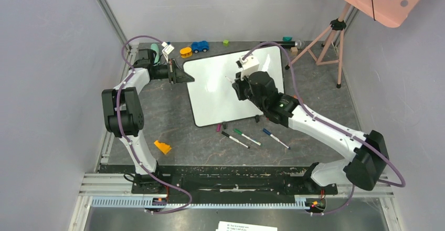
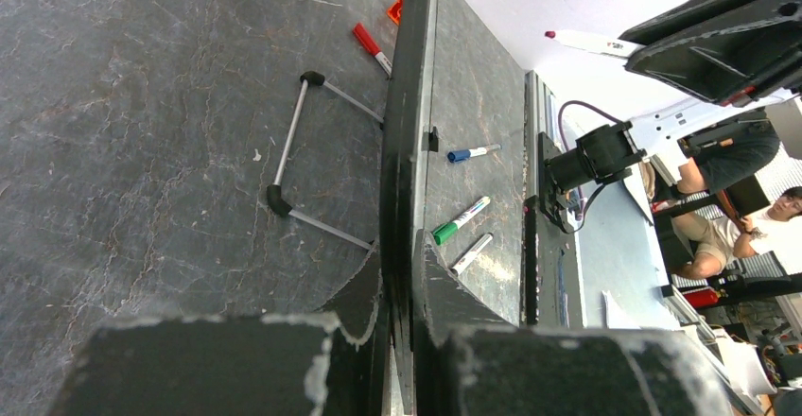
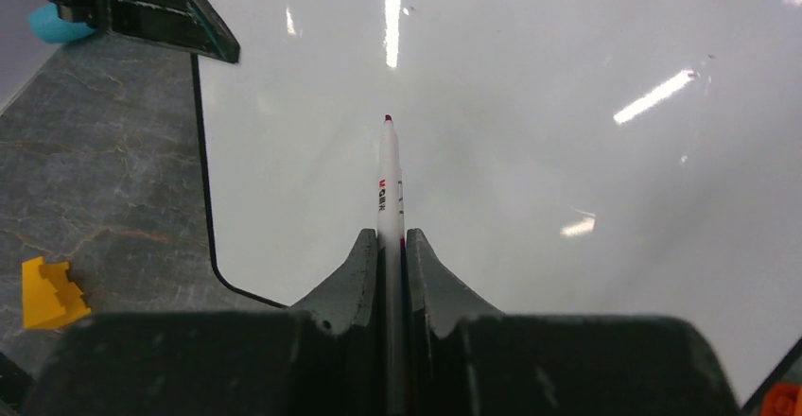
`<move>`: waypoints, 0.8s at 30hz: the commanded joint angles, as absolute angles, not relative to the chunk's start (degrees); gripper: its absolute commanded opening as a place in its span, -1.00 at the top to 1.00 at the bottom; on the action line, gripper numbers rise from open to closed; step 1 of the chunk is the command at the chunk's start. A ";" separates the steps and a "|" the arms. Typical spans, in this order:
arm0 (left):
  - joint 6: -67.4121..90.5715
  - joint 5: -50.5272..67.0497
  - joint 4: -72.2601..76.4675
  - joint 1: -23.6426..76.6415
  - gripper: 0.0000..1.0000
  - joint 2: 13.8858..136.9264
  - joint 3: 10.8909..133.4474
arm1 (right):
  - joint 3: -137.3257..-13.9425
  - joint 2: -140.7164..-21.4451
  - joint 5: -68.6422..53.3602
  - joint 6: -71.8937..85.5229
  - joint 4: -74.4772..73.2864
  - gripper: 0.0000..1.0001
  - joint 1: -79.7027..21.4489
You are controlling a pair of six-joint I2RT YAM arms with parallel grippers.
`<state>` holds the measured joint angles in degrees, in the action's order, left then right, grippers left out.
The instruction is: Write a sentence on the whiteboard
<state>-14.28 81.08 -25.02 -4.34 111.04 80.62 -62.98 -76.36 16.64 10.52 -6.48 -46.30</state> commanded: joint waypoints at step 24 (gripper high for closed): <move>-23.89 63.30 -27.23 -0.69 0.96 113.86 80.33 | -73.37 -79.38 18.23 2.98 -8.70 1.00 -48.14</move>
